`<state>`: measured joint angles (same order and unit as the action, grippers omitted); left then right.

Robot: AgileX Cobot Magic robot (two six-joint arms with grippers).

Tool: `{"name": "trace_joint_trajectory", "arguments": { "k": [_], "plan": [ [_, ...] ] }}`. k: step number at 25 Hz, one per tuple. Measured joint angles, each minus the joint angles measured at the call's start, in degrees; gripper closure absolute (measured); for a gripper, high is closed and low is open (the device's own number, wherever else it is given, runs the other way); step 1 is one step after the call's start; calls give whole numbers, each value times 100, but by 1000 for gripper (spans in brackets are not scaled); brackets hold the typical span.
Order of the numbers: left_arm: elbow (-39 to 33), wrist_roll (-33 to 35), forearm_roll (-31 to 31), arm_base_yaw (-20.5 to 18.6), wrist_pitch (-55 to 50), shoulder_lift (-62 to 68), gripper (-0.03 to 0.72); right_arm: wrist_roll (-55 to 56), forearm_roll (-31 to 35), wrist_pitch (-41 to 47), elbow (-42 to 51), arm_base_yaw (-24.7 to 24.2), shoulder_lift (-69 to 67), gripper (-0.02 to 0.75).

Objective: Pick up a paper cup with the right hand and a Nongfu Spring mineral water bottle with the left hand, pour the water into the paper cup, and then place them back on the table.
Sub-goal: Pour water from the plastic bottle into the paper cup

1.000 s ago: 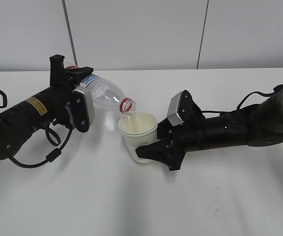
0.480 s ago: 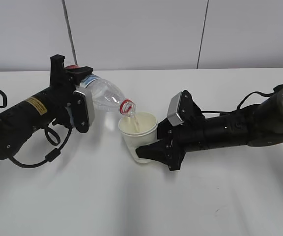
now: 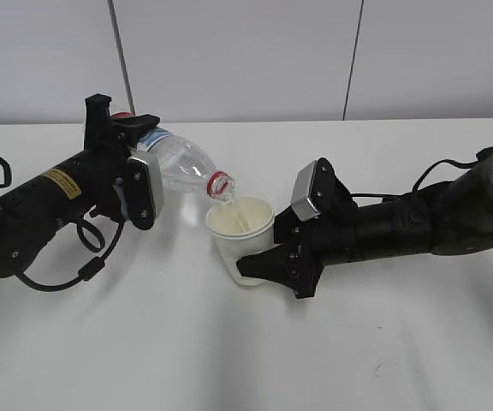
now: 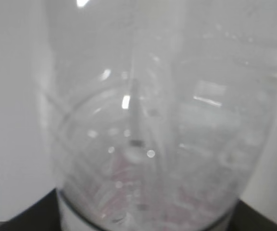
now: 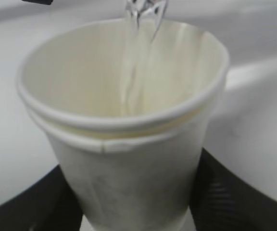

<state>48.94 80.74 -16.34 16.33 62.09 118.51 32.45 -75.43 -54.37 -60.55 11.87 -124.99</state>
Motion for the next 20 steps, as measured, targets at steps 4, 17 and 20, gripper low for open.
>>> {"name": "trace_joint_trajectory", "arguments": {
  "k": [4,17,20],
  "plan": [
    [0,0,6,0,2,0,330,0,-21,0,0,0,0,295],
    [0,0,18,0,29,0,330,0,-29,0,0,0,0,295],
    [0,12,18,0,35,0,330,0,-33,0,0,0,0,295]
  ]
}}
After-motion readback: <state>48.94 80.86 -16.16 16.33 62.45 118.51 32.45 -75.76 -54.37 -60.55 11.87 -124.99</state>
